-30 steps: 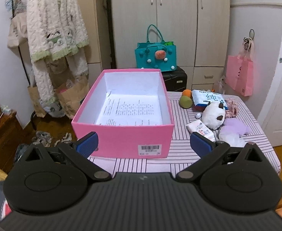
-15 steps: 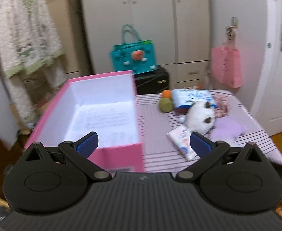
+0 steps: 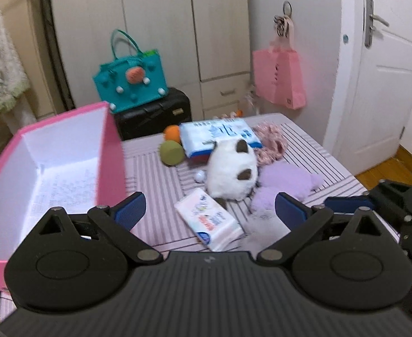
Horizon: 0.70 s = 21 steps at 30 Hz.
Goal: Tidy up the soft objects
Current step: 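Grasp the small wet-wipe pack with the left tool while the right tool grasps the white mesh puff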
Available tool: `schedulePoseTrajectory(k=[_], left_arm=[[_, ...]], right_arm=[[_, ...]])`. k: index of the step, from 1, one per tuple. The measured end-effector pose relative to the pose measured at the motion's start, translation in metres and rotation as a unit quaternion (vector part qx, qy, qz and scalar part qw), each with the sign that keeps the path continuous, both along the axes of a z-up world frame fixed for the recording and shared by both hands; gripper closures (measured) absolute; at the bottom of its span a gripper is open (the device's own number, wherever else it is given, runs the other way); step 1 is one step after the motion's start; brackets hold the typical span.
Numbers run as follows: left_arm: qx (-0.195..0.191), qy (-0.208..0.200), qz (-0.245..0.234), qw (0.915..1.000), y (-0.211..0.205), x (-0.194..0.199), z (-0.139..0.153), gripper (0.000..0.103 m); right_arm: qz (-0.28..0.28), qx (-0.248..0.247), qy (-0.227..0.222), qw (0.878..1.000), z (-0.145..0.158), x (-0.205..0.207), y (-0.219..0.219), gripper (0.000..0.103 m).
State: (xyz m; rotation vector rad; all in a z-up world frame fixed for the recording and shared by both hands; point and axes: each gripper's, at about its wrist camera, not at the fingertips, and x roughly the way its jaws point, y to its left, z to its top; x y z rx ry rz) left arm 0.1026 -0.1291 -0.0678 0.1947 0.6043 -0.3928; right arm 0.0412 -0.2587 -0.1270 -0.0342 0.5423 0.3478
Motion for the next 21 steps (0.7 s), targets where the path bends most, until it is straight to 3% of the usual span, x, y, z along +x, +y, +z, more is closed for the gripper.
schedulePoseTrajectory(k=[5,8,12,14,21], left_arm=[[-0.017,0.048,0.003,0.9987,-0.004,0.023,-0.016,0.019],[-0.027,0.074,0.008,0.9969,-0.004,0.037,-0.026,0.02],[-0.069,0.121,0.031,0.9898,0.0,0.061,-0.041,0.02],[-0.067,0.131,0.036,0.9884,-0.001,0.066,-0.047,0.02],[-0.071,0.157,0.059,0.9832,0.002,0.074,-0.063,0.02]], right_arm=[[0.025,0.01,0.034,0.999,-0.013,0.011,0.001,0.019],[0.024,0.015,0.042,0.999,-0.017,0.017,-0.001,0.02],[0.025,0.022,0.047,0.998,-0.019,0.022,0.0,0.02],[0.024,0.023,0.053,0.998,-0.021,0.026,0.001,0.022],[0.024,0.036,0.059,0.997,-0.025,0.028,-0.002,0.049]])
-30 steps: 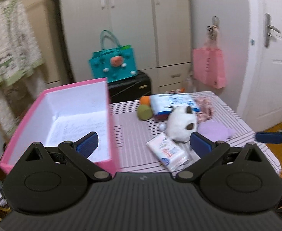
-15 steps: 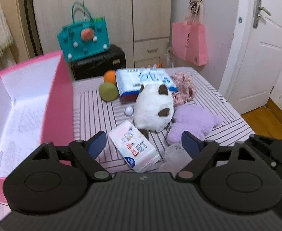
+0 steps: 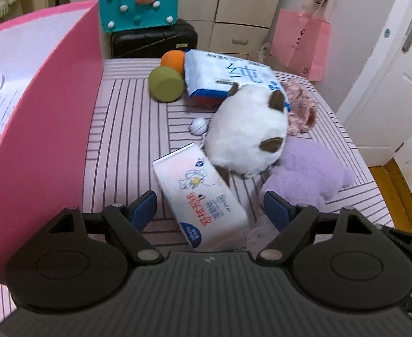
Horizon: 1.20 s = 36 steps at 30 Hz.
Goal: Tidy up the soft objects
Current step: 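Grasp the small wet-wipe pack with the left tool while the right tool grasps the white mesh puff, then carry the wipe pack and mesh puff over the pink shoebox with both tools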
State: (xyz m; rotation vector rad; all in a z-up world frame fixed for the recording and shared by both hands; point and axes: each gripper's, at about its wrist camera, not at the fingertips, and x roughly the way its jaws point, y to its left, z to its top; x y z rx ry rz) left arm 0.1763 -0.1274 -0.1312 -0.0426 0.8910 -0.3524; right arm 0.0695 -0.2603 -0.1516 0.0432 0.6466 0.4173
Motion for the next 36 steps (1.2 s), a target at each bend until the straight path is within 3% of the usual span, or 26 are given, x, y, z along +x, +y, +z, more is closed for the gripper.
schedulePoseTrajectory(k=[6,11,14,20,26,36], left_arm=[[-0.018,-0.006,0.023,0.9995,0.005,0.002,-0.003,0.02],[-0.005,-0.028,0.029,0.9992,0.006,-0.003,-0.004,0.045],[0.002,-0.039,0.018,0.9991,0.005,-0.005,-0.005,0.046],[-0.019,-0.038,0.033,0.9985,0.01,-0.005,-0.006,0.046],[-0.013,-0.05,0.021,0.9985,0.009,-0.008,-0.008,0.06],[-0.01,-0.059,0.013,0.9981,0.016,-0.026,0.005,0.063]], right_arm=[[0.002,0.019,0.0,1.0,-0.005,-0.002,-0.004,0.059],[-0.003,0.029,0.001,1.0,-0.007,-0.002,-0.007,0.06],[-0.001,0.028,-0.001,1.0,-0.008,-0.003,-0.007,0.06],[-0.008,0.033,-0.001,0.999,-0.009,-0.005,-0.009,0.061],[-0.012,0.038,-0.001,0.999,-0.01,-0.007,-0.009,0.068],[-0.002,0.029,-0.006,1.0,0.0,-0.015,0.0,0.074]])
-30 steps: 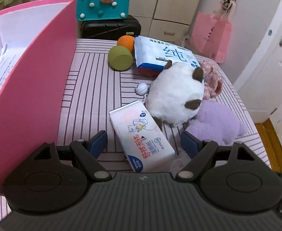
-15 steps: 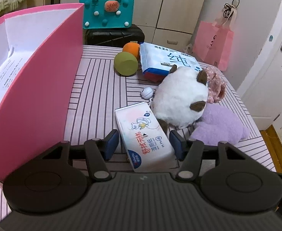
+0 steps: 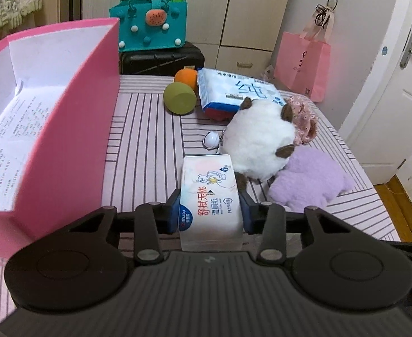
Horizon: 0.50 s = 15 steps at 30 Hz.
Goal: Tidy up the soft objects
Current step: 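Carry the wipe pack and mesh puff over the pink shoebox with both tools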
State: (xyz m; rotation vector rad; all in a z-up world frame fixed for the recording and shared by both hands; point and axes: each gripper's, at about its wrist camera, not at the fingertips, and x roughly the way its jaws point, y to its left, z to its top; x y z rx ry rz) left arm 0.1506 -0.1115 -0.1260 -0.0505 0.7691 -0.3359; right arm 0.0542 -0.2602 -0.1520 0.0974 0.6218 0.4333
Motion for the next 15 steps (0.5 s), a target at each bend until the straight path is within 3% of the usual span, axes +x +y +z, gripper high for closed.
schedulePoseTrajectory(k=[4,11,15], left_arm=[[0.012,-0.01,-0.013,0.9998,0.004,-0.01,0.01,0.063],[0.041,-0.006,-0.078,0.9961,0.01,-0.03,0.029,0.063],[0.064,-0.024,-0.106,0.992,0.016,-0.042,0.046,0.063]], right_arm=[[0.001,-0.009,-0.004,1.0,0.008,-0.007,0.001,0.075],[0.019,-0.023,0.021,0.999,0.028,-0.016,0.006,0.076],[0.031,-0.041,0.02,0.998,0.046,-0.02,0.008,0.076]])
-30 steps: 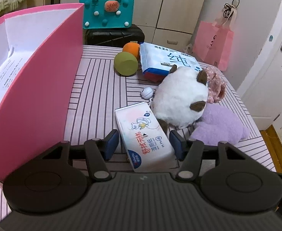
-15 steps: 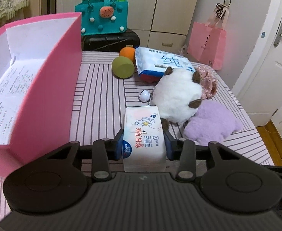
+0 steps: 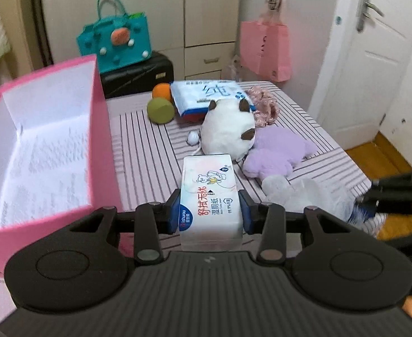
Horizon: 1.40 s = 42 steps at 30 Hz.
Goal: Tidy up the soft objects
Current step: 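Carry the wipe pack and mesh puff over the pink shoebox with both tools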
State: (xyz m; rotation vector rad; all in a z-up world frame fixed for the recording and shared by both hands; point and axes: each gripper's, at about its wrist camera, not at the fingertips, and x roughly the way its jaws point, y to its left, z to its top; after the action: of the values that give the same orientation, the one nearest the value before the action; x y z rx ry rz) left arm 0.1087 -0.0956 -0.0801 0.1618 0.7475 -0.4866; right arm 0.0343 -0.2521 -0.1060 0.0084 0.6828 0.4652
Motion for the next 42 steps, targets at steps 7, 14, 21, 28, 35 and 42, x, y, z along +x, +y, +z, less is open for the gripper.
schedulePoseTrajectory(k=[7,14,21,28,35,42], left_arm=[[-0.001,0.018,-0.042,0.999,0.021,-0.008,0.028,0.063],[-0.002,0.019,-0.053,0.9984,0.04,-0.012,0.054,0.063],[-0.009,0.002,-0.044,0.999,0.067,-0.019,0.081,0.063],[-0.024,-0.021,-0.016,0.9994,0.099,-0.016,0.096,0.063],[-0.055,-0.065,0.02,0.9962,0.141,-0.006,0.111,0.063],[-0.056,-0.074,0.061,0.9938,0.17,0.025,0.107,0.063]], right_arm=[[0.029,-0.006,0.015,0.999,0.03,0.006,0.003,0.076],[0.063,-0.018,0.016,0.998,0.061,0.009,0.019,0.076],[0.108,-0.03,0.012,0.994,0.097,0.018,0.041,0.076],[0.146,-0.045,-0.006,0.988,0.123,0.036,0.074,0.076],[0.177,-0.053,-0.038,0.982,0.155,0.063,0.113,0.076],[0.197,-0.047,-0.032,0.979,0.158,0.107,0.153,0.076]])
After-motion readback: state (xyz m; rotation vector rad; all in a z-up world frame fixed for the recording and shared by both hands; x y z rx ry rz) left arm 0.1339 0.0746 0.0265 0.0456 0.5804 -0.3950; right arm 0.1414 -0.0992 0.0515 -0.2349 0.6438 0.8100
